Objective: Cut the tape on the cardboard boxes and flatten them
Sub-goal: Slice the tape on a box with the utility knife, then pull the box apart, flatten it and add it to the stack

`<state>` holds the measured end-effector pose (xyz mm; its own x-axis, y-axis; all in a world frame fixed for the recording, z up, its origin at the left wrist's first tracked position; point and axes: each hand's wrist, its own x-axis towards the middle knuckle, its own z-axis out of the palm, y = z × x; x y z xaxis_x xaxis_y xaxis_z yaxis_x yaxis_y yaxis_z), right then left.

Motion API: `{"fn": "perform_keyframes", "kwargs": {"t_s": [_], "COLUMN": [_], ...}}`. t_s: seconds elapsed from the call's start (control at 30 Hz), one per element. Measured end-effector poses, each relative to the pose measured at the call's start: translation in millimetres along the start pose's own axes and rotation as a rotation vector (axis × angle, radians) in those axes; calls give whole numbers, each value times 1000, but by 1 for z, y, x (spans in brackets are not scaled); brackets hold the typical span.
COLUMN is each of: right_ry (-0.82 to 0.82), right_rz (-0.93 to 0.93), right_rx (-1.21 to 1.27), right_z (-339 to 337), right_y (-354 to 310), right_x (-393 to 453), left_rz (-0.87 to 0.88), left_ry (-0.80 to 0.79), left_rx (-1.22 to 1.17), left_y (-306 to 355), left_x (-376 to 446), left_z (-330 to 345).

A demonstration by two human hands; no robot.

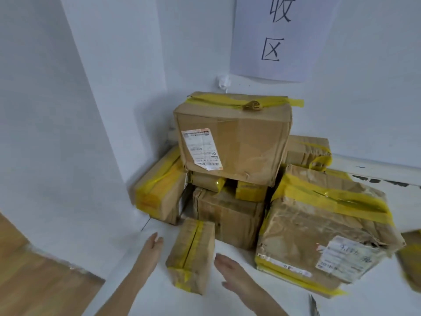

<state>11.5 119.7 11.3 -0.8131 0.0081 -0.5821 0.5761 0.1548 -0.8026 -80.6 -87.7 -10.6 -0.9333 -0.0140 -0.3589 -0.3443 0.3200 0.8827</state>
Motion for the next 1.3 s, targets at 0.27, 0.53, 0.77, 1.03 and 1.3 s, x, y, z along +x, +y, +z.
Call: {"fn": "perform_keyframes", "kwargs": {"t_s": [0.27,0.53,0.77,1.03,1.3], "right_ry": [116,-186,-172,475,607], "right_rz": [-276,-197,-141,10,386], "right_rx": [133,203,168,-83,-595], "right_z": [50,-33,-64,-95,-100], "right_y": [-6,56,98,131,186], "right_x": [25,-65,-89,-86,-79], "left_rz": [-293,-327,-335,632,467], "left_ry": [-420,-535,-559,-366,-318], "left_rx": [-304,-199,-49,797,520], "left_y": [0,-13,-30,-40,-43], "left_x": [-20,-115,-159,-134,-141], "left_z": [19,40,102,96,116]}}
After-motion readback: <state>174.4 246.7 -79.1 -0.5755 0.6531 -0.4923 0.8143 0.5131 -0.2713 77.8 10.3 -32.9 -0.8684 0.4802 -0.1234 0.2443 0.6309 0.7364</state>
